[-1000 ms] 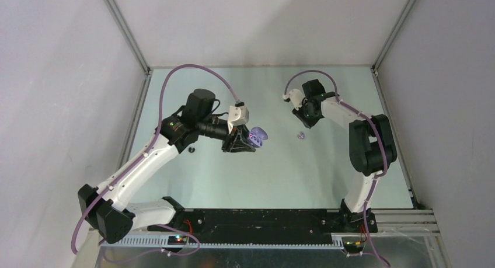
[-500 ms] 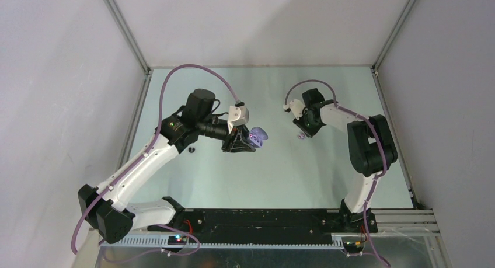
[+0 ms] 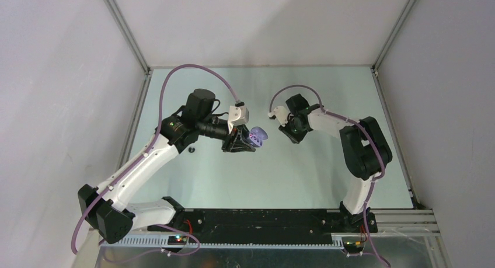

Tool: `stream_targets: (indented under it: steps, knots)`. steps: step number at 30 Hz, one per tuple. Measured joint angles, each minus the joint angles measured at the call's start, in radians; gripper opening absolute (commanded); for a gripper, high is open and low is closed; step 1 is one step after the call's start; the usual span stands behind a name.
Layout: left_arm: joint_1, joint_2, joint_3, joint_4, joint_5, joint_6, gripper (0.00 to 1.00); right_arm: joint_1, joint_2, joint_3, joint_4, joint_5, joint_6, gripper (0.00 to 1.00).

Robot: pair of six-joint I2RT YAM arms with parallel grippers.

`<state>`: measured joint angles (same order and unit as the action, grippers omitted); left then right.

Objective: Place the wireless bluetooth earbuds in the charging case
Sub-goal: Pick up the earbud from the center of the board.

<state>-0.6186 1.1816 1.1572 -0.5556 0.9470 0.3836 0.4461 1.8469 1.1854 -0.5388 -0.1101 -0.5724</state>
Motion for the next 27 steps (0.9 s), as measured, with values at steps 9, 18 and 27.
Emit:
stream_targets:
  steps: [9, 18, 27]
  knots:
    - [0.0, 0.0, 0.0, 0.0, -0.001, 0.001, 0.1, 0.099, -0.023, -0.016, -0.028, 0.022, 0.023, 0.27]
    - [0.0, 0.0, 0.0, -0.017, -0.002, 0.004, 0.1, 0.201, -0.117, -0.027, -0.05, 0.213, 0.094, 0.33]
    - [0.0, -0.026, 0.003, -0.058, -0.007, 0.032, 0.09, 0.272, -0.021, -0.027, 0.019, 0.394, 0.118, 0.36]
